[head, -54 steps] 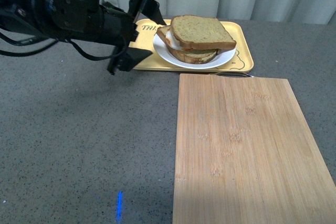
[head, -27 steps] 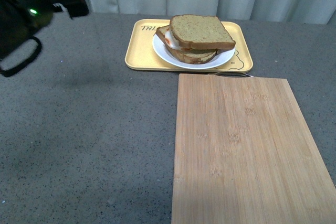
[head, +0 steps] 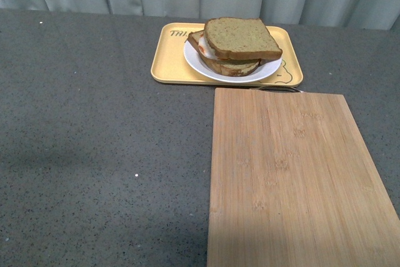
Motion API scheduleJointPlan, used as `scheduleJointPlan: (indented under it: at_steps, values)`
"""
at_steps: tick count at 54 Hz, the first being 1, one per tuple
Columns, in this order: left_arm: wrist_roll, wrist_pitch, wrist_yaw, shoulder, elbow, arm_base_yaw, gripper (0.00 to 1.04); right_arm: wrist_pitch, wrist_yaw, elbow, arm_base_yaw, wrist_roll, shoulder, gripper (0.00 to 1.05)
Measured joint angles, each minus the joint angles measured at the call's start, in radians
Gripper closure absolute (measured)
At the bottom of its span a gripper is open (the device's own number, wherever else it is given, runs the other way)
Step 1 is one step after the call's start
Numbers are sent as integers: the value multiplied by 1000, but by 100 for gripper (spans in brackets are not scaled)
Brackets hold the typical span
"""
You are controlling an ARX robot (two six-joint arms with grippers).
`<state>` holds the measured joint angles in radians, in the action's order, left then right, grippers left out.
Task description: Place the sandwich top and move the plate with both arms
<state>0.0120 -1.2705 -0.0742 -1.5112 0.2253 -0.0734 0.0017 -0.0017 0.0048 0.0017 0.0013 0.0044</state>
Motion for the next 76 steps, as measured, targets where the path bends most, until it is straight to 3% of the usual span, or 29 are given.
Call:
scheduleJointPlan:
  at_steps: [6, 12, 32, 51, 76]
  values:
    - [-3, 105, 68, 159, -67, 47, 101, 0, 0, 0, 0, 0, 0, 9]
    - [-3, 218, 71, 322, -101, 71, 101, 0, 0, 0, 0, 0, 0, 9]
    - [-4, 422, 73, 610, -185, 71, 101, 0, 0, 0, 0, 0, 0, 9]
    - [-4, 732, 74, 965, -206, 71, 101, 0, 0, 0, 0, 0, 0, 9]
    - [-4, 937, 74, 1180, -207, 71, 101, 0, 0, 0, 0, 0, 0, 9]
